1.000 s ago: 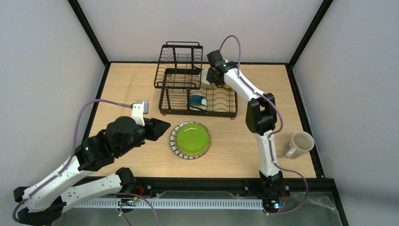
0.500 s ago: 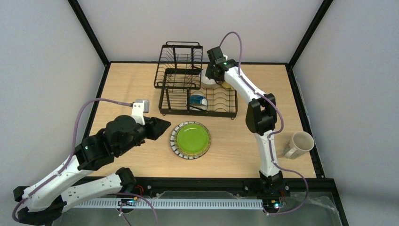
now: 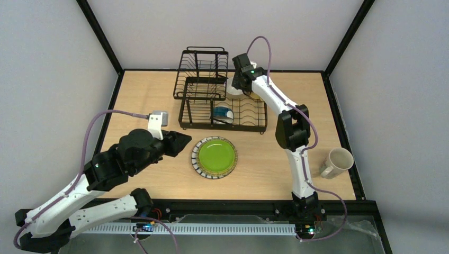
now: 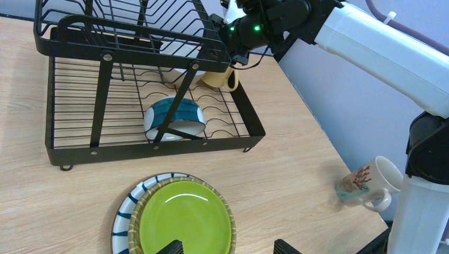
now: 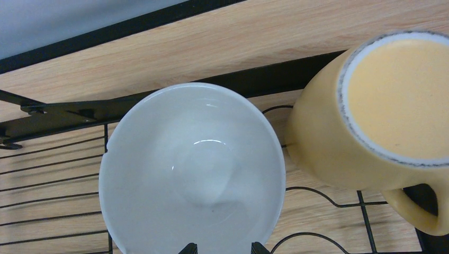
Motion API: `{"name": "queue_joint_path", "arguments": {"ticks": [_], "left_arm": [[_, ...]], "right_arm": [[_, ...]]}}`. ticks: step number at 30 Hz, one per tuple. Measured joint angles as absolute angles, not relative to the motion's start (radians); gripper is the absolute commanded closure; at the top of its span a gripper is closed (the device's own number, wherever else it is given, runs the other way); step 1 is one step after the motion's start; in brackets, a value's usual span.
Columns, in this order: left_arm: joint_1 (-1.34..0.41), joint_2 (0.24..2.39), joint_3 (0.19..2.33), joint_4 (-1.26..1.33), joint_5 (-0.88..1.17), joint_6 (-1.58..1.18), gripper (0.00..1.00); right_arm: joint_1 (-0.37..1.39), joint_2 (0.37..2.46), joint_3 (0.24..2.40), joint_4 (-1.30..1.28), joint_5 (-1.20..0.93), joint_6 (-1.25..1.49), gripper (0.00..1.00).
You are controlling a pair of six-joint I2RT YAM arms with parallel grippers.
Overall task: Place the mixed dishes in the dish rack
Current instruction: Grab the bowl from the dish rack.
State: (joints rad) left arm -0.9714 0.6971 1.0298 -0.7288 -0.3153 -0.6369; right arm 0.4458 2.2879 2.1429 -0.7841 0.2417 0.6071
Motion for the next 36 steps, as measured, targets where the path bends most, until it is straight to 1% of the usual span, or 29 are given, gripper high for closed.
{"name": "queue_joint_path", "arguments": {"ticks": [5,6,7,8,36], "left_arm": [[-0.971,0.699,1.03,-0.729,-0.316,-0.632,0.01],[-0.971,0.699,1.03,-0.729,-0.317,-0.631,0.01],[-0.971,0.699,1.03,-0.729,-0.318,-0.631,0.01],[-0.971,0.699,1.03,-0.729,-0.319,-0.63,0.01],[-0.971,0.699,1.03,-0.733,-0.342,-0.607,0.01]], "right_arm": [[0.446,2.288,2.148,-0.786,0.266,0.601,0.42],[0.446,2.288,2.148,-0.789,0.27,0.599,0.37],[0.446,2.288,2.148,-0.79,0.273,0.598,0.29],[0.445,2.288,2.148,-0.791,0.276,0.598,0.27],[0.425,2.339,2.148,-0.791,0.281,0.592,0.27]]}}
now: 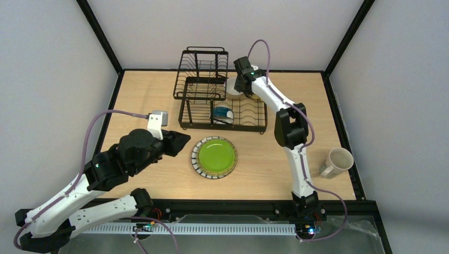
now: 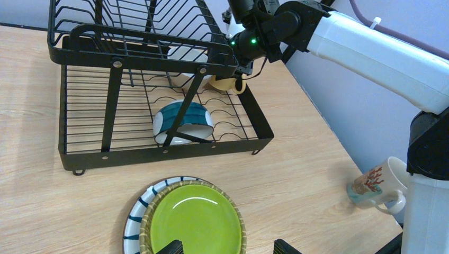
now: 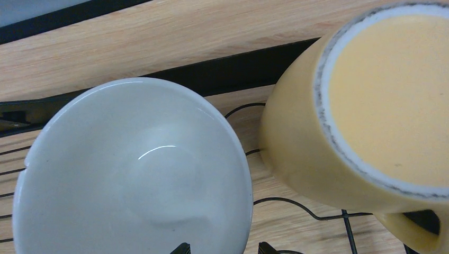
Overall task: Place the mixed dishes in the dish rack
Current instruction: Grab the bowl from the dish rack.
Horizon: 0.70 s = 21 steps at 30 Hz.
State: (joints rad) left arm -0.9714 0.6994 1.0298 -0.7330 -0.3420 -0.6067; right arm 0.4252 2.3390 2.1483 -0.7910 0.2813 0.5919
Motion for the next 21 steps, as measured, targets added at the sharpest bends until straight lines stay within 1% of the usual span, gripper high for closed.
{"name": "queue_joint_path", "arguments": {"ticks": [5,7,9,12,14,18,19,21], "left_arm": [[-0.971,0.7,1.03,-0.733,-0.345,-0.604,0.01],[-0.971,0.702,1.03,-0.733,-0.346,-0.604,0.01],[-0.971,0.706,1.03,-0.733,-0.347,-0.604,0.01],[-0.971,0.714,1.03,-0.733,-0.346,-0.604,0.01],[-0.971,0.717,1.03,-0.733,-0.346,-0.604,0.01],[-0.971,0.72,1.03,-0.734,-0.345,-0.605,0.01],[-0.971,0.72,1.03,-0.734,-0.345,-0.605,0.01],[-0.971,0.719,1.03,-0.733,-0.345,-0.606,0.01]], "right_arm": [[0.424,2.36,2.156,-0.791,0.28,0.591,0.3],[0.424,2.376,2.175,-0.79,0.279,0.591,0.35],[0.423,2.385,2.185,-0.787,0.279,0.588,0.42],[0.422,2.393,2.185,-0.785,0.283,0.585,0.57],[0.419,2.4,2.186,-0.784,0.287,0.582,0.68],[0.416,2.411,2.186,-0.779,0.299,0.581,0.96],[0.416,2.411,2.186,-0.767,0.298,0.586,1.0],[0.414,2.41,2.191,-0.76,0.299,0.579,1.0]]}}
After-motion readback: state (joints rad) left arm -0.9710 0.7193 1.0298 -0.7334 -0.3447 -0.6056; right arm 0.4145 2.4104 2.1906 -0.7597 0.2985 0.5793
